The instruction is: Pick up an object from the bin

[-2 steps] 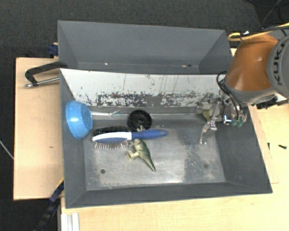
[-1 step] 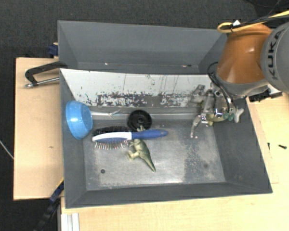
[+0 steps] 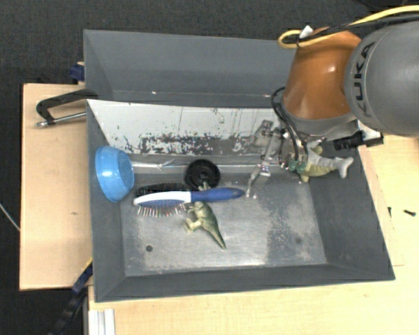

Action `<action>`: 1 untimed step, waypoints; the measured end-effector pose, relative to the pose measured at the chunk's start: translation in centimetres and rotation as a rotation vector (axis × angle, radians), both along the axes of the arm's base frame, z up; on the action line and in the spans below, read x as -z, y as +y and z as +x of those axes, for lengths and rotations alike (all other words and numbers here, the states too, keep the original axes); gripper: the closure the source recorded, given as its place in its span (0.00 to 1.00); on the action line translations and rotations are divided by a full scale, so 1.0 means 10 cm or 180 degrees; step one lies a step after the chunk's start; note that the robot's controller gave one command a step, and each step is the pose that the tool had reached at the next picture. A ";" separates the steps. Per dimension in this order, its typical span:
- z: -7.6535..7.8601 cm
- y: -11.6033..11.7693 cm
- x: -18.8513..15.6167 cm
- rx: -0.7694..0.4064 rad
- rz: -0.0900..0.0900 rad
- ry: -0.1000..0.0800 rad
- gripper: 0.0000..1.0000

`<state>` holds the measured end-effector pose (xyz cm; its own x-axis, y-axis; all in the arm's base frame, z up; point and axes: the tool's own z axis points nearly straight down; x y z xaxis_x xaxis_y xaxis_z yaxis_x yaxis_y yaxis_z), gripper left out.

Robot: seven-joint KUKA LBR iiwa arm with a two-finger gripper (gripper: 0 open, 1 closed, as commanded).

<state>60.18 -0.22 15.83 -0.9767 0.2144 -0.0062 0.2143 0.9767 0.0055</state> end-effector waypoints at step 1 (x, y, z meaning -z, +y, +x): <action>-0.13 0.23 0.88 0.0025 -0.0009 -0.0002 0.00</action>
Offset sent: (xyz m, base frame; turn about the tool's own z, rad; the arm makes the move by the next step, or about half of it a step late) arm -0.0153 0.0218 -0.0883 0.0088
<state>58.85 2.11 7.01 -0.9750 0.2219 -0.0075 0.2219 0.9751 0.0028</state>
